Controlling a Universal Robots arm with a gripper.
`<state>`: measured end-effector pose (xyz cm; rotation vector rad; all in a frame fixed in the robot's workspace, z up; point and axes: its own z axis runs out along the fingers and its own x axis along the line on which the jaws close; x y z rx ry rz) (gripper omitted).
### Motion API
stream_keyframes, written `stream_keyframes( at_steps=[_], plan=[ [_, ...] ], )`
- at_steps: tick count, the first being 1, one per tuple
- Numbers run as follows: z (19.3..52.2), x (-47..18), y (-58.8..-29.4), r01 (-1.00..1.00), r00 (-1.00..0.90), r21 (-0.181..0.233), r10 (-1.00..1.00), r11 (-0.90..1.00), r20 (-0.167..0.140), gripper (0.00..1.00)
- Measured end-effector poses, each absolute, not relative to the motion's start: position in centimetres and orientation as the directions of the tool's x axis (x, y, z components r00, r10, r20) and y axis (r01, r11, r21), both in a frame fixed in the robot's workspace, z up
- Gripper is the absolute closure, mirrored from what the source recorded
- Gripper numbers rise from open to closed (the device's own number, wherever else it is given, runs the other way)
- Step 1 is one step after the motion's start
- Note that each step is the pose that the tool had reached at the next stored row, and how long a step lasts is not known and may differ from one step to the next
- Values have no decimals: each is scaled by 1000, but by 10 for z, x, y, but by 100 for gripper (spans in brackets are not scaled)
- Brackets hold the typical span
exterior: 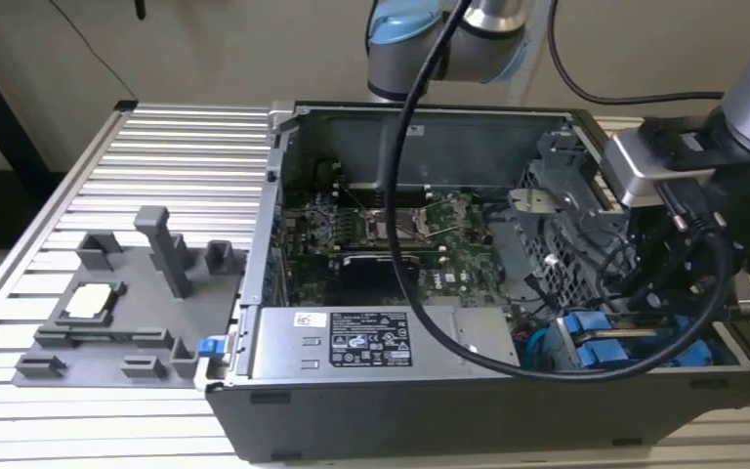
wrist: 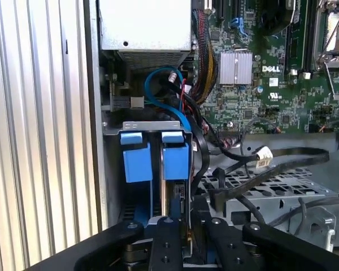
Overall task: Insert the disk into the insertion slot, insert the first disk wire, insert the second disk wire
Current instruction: 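Insert the second disk wire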
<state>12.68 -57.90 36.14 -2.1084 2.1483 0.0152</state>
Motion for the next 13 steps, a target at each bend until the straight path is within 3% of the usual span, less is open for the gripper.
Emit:
stream_keyframes(
  at_steps=[5, 13],
  plan=[
    [378, 124, -579, -996, -14, -85, -995, 23, -102, 76],
    [376, 106, -568, -996, -8, -90, -995, 18, -103, 76]
  ],
)
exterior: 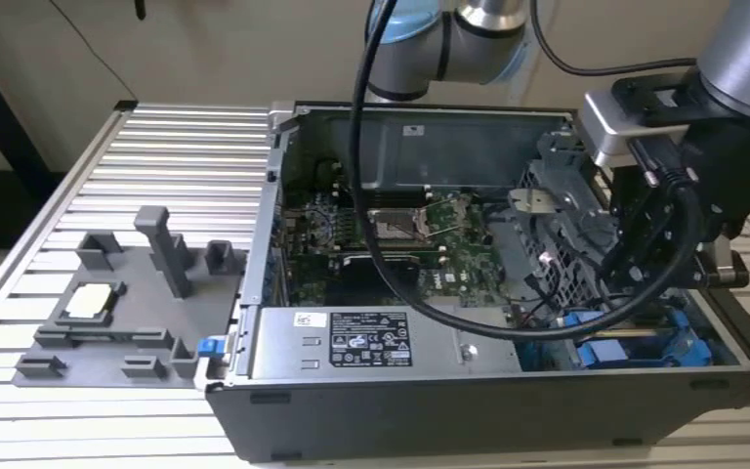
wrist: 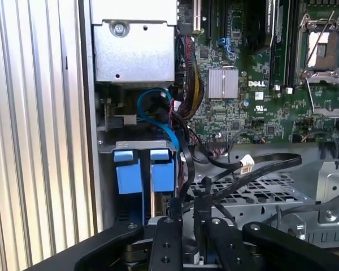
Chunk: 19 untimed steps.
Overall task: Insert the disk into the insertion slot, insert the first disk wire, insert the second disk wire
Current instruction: 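Insert the second disk wire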
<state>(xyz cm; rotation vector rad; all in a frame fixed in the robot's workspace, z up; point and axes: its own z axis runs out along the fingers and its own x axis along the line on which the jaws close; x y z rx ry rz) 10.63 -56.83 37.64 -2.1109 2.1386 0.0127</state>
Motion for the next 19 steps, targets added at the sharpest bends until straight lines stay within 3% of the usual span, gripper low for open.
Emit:
stream_keyframes(
  at_steps=[19],
  plan=[
    [368, 102, -559, -987, 137, -103, -985, -126, -102, 76]
  ],
)
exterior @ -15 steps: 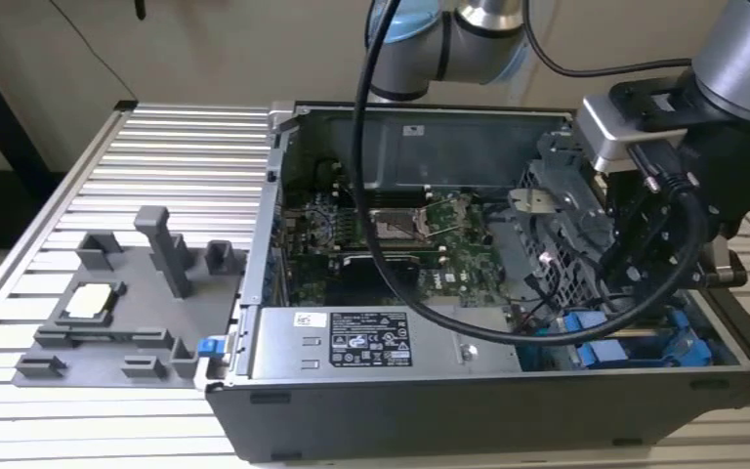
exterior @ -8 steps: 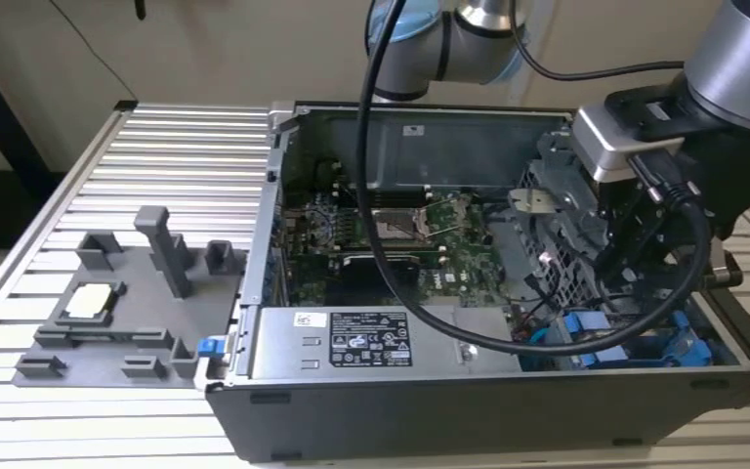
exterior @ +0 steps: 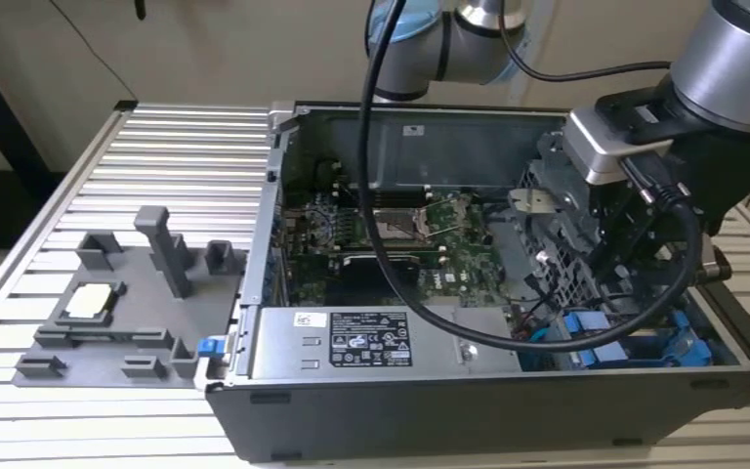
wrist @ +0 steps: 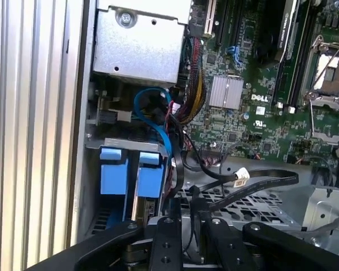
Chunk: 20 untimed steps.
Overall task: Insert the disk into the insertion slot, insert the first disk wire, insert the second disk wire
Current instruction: 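Insert the second disk wire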
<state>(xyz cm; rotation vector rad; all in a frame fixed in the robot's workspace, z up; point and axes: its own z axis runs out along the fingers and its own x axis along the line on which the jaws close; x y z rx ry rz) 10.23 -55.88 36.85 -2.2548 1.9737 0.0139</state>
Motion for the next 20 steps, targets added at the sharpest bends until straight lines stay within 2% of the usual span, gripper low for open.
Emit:
stream_keyframes(
  at_steps=[17, 19, 20],
  plan=[
    [364, 97, -556, -984, 143, -124, -984, -129, -104, 76],
    [364, 97, -556, -984, 143, -125, -984, -130, -104, 84],
    [364, 97, -556, -984, 143, -125, -984, -130, -104, 84]
  ],
)
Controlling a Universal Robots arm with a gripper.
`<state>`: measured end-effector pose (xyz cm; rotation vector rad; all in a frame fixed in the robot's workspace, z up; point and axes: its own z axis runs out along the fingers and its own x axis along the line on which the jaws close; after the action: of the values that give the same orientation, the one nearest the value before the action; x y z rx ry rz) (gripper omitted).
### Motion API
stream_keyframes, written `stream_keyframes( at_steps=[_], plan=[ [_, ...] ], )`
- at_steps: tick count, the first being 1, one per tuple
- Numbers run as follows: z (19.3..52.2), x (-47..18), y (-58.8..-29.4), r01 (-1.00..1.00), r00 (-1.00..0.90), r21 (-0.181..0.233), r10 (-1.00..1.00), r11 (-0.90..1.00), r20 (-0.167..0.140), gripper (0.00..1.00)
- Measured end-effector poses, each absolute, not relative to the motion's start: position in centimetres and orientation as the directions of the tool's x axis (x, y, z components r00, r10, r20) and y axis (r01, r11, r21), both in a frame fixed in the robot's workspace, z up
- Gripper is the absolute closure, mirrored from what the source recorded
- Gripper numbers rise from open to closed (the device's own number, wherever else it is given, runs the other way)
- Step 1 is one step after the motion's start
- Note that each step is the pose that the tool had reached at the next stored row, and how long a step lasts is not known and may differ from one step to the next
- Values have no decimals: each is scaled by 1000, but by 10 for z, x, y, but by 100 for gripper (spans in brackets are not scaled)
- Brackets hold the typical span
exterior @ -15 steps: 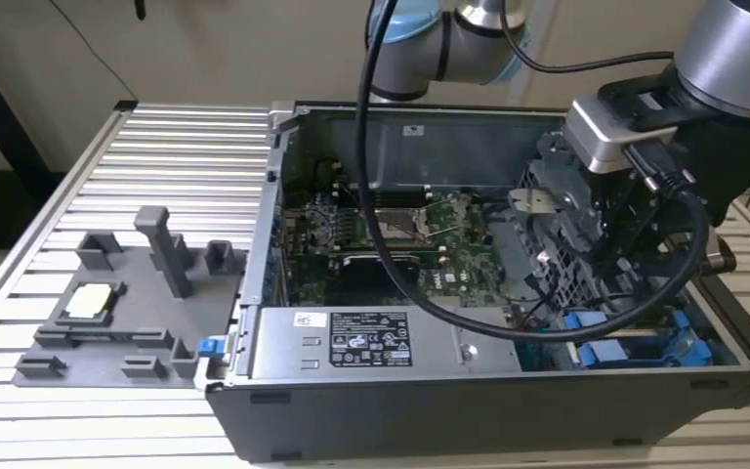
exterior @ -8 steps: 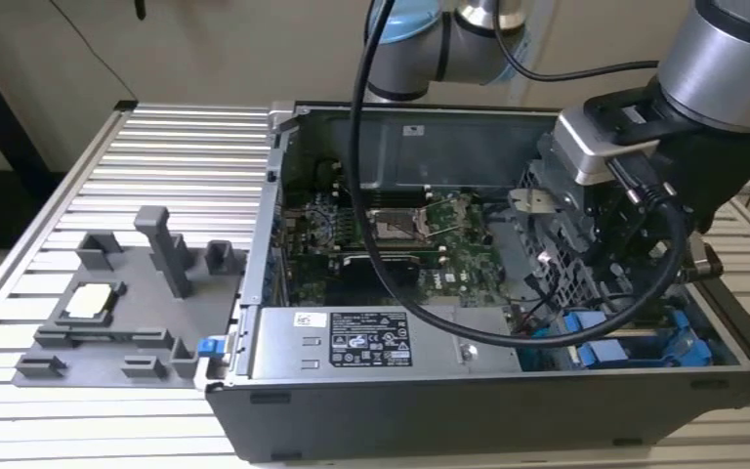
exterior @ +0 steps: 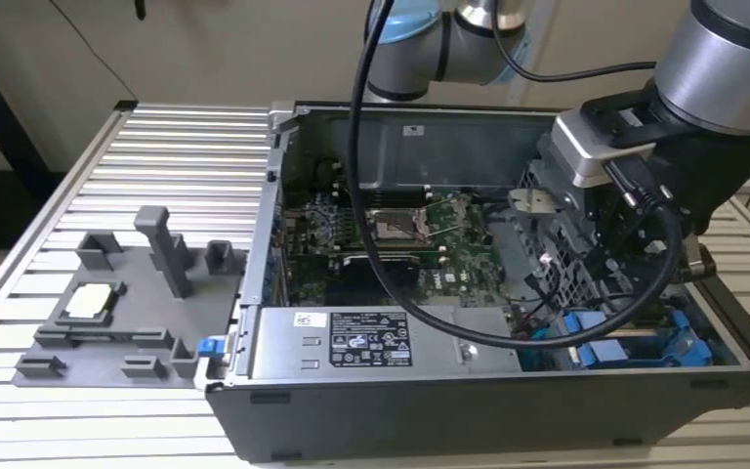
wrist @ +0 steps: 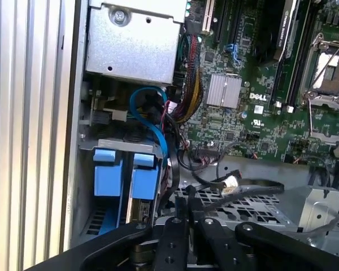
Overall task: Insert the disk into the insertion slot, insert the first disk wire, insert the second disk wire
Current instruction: 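Insert the second disk wire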
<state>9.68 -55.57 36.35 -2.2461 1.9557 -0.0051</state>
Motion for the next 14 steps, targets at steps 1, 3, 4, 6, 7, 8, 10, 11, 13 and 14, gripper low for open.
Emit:
stream_keyframes(
  at_steps=[1, 3, 4, 6, 7, 8, 10, 11, 13, 14],
  plan=[
    [364, 97, -556, -984, 143, -125, -984, -130, -104, 86],
    [363, 97, -556, -984, 143, -125, -984, -130, -104, 86],
    [364, 97, -556, -984, 143, -125, -984, -130, -104, 86],
    [365, 97, -554, -984, 143, -125, -984, -130, -105, 86],
    [369, 97, -554, -984, 143, -125, -984, -130, -105, 86],
    [373, 97, -554, -984, 143, -125, -984, -130, -104, 86],
    [375, 97, -554, -984, 143, -125, -984, -130, -105, 84],
    [374, 96, -553, -983, 143, -126, -984, -130, -104, 78],
    [372, 94, -553, -983, 145, -133, -984, -131, -103, 72],
    [370, 94, -553, -982, 146, -136, -984, -131, -102, 72]
  ],
)
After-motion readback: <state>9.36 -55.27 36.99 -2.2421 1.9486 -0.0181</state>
